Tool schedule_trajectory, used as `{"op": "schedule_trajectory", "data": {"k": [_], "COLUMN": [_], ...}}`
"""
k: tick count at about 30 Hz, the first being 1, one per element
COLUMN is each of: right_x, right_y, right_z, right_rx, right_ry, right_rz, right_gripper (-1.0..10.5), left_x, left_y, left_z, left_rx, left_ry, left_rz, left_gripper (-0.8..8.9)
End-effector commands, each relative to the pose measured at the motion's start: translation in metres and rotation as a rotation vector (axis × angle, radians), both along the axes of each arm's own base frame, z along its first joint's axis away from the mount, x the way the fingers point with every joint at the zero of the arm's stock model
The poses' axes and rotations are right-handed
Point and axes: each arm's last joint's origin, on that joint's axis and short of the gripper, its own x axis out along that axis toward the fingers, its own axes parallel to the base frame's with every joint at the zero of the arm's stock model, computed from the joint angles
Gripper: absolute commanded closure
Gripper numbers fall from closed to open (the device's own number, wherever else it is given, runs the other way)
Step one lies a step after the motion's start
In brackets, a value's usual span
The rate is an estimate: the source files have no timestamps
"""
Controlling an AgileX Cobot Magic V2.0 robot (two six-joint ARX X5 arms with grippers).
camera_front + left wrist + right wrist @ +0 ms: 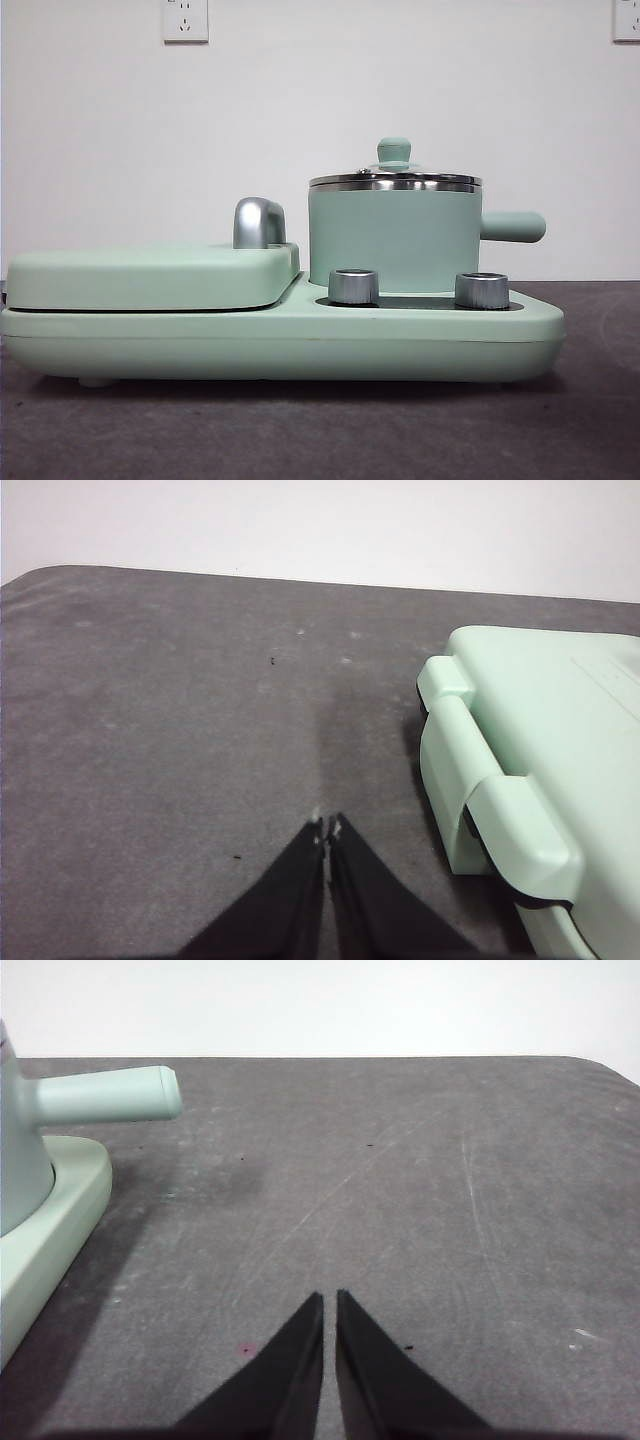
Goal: Put the buns in a small steamer
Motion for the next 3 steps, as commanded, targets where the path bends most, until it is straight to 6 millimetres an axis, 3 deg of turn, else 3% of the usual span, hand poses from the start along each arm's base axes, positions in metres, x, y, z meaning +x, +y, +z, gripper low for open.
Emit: {"op": "schedule_trajectory", "data": {"k": [1,3], "right_x": [0.0002,0.0002], "right_y": [-0.0001,-0.0001], "right_z": [-0.0009,-0.0009], "right_rx": [-0.010,-0.010], "right_ry": [-0.004,-0.004], "right_rz": [0.000,0.000], "right_gripper": [9.3,9.3], "left_x": [0.0008,0.0008], "left_y": [0.0000,0.0000], "left_z": [-0.0070,-0.0070], "left_rx": [-0.001,-0.001], "left_ry": [0.023,0.023], "left_rz": [0.001,0.001], "left_gripper": [8.02,8.02]}}
